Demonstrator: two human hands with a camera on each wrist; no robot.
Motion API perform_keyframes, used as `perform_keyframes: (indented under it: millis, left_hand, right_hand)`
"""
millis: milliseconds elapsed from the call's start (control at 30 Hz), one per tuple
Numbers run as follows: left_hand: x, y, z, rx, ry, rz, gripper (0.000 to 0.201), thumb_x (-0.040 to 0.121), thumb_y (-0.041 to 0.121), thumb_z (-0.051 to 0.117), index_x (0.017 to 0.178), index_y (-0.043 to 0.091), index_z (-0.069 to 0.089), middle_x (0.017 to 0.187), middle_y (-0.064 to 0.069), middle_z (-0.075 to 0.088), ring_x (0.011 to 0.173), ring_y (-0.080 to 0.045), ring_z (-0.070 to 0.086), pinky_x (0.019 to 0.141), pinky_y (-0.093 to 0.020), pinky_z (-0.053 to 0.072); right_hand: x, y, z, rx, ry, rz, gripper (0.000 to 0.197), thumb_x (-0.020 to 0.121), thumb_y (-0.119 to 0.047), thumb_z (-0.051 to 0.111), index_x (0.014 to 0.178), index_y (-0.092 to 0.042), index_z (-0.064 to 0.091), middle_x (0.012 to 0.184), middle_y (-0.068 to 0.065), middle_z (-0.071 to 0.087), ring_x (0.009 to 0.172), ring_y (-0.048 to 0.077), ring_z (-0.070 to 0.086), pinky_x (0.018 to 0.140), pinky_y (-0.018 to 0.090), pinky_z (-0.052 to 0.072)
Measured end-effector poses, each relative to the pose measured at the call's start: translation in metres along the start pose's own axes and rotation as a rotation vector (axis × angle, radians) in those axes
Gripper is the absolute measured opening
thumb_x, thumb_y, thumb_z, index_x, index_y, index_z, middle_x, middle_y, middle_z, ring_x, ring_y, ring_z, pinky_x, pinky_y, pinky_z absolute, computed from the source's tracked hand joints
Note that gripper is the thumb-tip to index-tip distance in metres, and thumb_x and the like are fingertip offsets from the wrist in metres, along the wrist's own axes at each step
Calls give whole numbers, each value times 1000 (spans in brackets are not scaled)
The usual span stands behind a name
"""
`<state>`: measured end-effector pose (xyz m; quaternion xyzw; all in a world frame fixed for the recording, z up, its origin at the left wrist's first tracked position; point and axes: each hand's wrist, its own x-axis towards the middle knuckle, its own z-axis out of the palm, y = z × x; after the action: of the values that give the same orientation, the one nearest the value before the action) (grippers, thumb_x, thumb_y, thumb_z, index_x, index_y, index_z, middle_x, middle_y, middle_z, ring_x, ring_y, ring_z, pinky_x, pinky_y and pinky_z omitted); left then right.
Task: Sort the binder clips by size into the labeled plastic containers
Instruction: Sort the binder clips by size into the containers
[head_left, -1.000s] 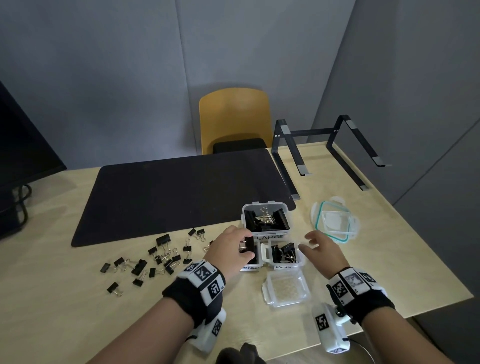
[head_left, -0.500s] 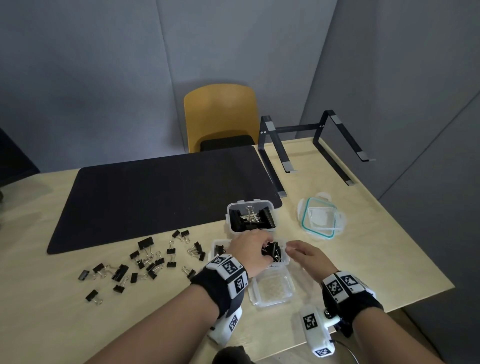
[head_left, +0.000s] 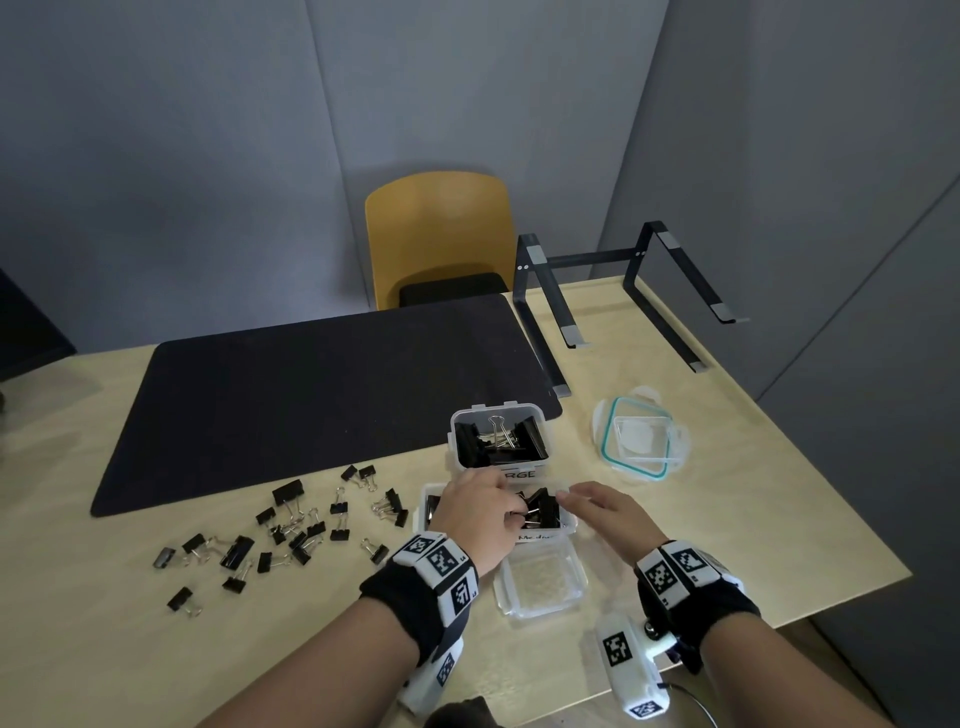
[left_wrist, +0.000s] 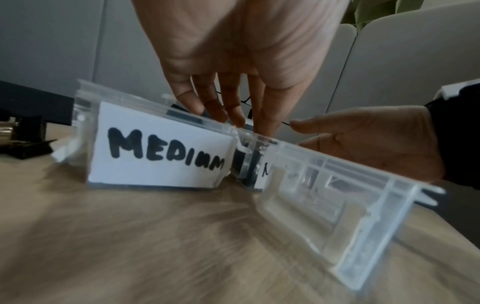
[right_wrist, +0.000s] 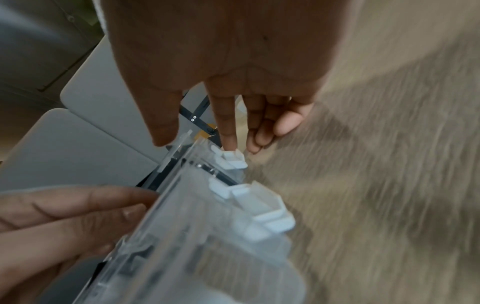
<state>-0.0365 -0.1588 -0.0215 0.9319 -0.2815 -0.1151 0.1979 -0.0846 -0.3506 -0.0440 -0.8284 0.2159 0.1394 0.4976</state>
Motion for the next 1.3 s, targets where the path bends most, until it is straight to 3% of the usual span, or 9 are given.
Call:
perform_keyframes:
  millis: [100, 267, 433, 567, 800, 1033, 1300]
  left_hand:
    - [1, 1, -1, 28, -12, 8, 28, 95, 35, 45, 114, 32, 66, 113, 7, 50, 113, -17, 40, 101, -31, 30]
    - [2, 2, -3, 118, -20, 94, 37, 98, 26, 39, 133, 36, 49, 117, 2, 47, 109, -19, 42, 96, -32, 36]
    - [2, 0, -6, 171, -47, 89, 36, 98, 27, 39, 131, 30, 50, 119, 1, 45, 110, -20, 42, 98, -34, 36]
    - [2, 3, -4, 101, -9, 102, 36, 97, 33, 41, 133, 33, 47, 121, 3, 45, 112, -19, 41, 100, -33, 35]
    - [5, 4, -3, 179, -50, 120, 32, 96, 35, 42, 123, 40, 57, 120, 4, 45, 114, -19, 38, 100, -34, 32]
    - [7, 3, -1, 71, 31, 57, 24, 91, 38, 53, 112, 32, 64, 112, 6, 47, 108, -17, 42, 96, -29, 35]
    - [9, 1, 0, 41, 64, 30, 39, 87, 51, 54, 123, 37, 57, 106, 7, 46, 102, -14, 42, 94, -27, 36]
  right_hand:
    - [6, 1, 3, -82, -12, 38, 58, 74, -61, 65, 120, -25, 55, 110, 0, 61, 104, 17, 57, 86, 28, 41]
    - [11, 5, 6, -113, 6, 28, 53, 69, -49, 69, 113, -22, 59, 101, 3, 63, 94, 18, 59, 72, 25, 41]
    - [10, 6, 5, -89, 23, 17, 50, 62, -49, 67, 104, -22, 61, 96, 2, 62, 89, 16, 58, 70, 25, 40]
    - [9, 4, 6, -110, 31, 9, 40, 75, -43, 72, 104, -20, 59, 89, -3, 57, 82, 12, 54, 67, 22, 37]
    - [10, 6, 5, -80, 33, 8, 43, 73, -40, 75, 105, -15, 61, 83, -1, 56, 77, 12, 53, 67, 21, 38]
    - [9, 7, 3, -24, 45, 3, 30, 77, -31, 74, 99, -16, 60, 87, 0, 58, 80, 14, 54, 65, 20, 38]
    - [12, 6, 2, -25, 54, -6, 25, 78, -37, 72, 83, -18, 58, 76, -5, 52, 68, 9, 48, 61, 22, 34]
